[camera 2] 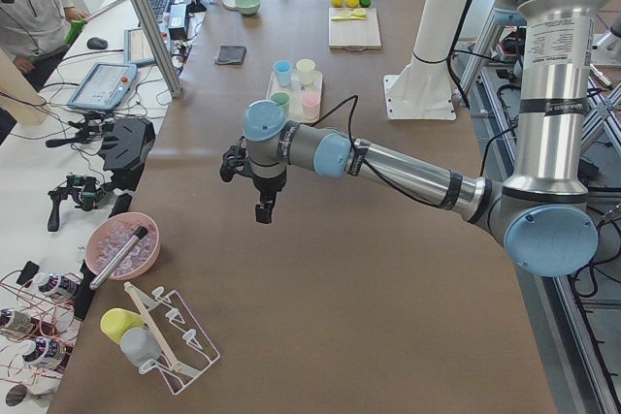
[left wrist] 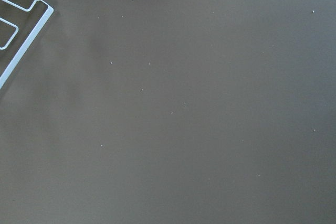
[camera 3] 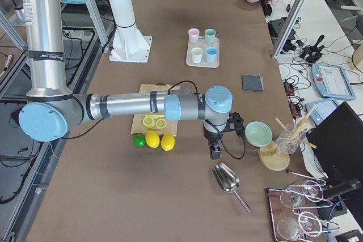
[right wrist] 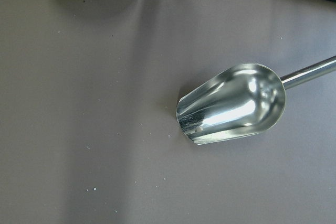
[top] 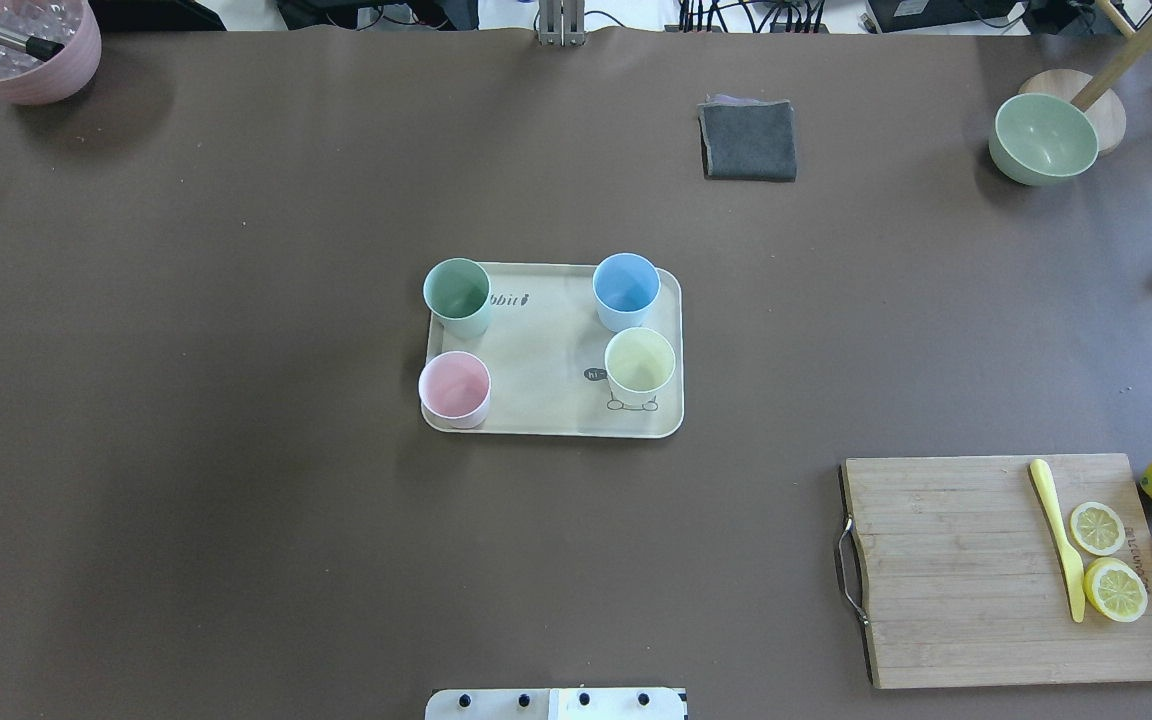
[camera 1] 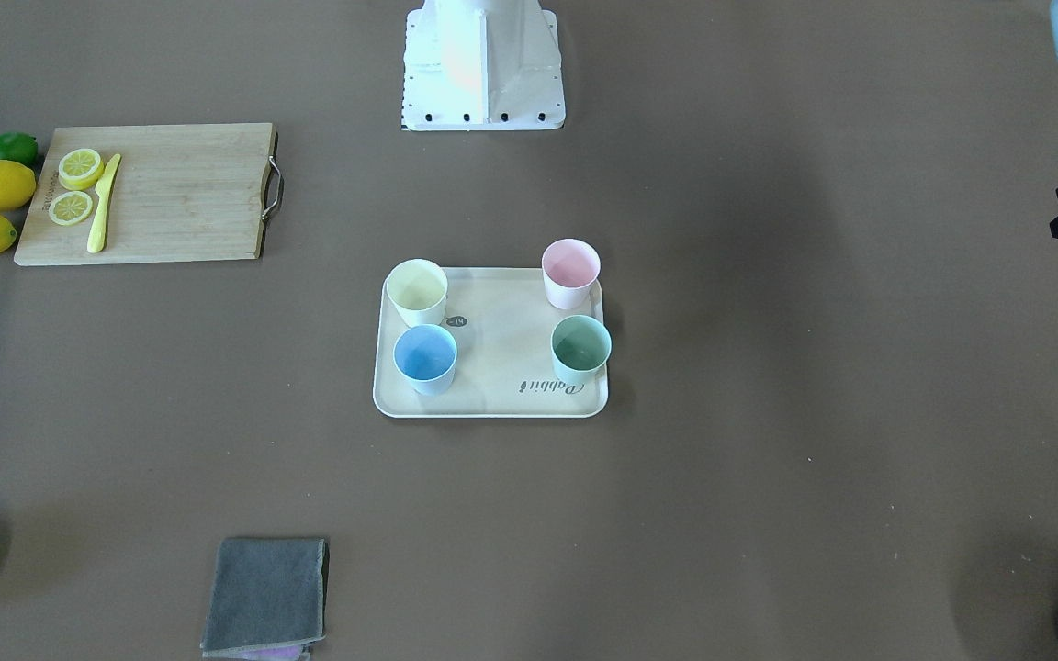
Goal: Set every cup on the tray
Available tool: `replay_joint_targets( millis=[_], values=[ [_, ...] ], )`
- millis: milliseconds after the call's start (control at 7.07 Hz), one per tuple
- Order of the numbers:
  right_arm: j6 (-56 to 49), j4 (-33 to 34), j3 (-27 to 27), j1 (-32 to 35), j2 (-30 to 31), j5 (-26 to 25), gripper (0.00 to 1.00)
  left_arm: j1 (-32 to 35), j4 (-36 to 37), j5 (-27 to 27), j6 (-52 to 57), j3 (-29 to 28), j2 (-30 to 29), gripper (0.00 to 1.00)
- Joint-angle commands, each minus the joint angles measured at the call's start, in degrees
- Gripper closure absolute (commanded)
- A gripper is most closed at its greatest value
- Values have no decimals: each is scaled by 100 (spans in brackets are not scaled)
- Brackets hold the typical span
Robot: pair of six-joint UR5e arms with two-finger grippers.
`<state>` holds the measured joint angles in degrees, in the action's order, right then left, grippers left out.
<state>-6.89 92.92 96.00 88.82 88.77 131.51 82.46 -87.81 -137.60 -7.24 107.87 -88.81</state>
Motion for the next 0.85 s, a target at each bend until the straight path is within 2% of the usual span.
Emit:
replay_joint_targets(
  millis=[0, 708],
  values=[
    [47, -2, -11, 4, -26, 15, 0, 306, -8, -286, 39, -135, 83, 2],
    [39, -46, 33, 4, 18, 50, 0, 306, -25, -268, 48, -91, 83, 2]
  ],
)
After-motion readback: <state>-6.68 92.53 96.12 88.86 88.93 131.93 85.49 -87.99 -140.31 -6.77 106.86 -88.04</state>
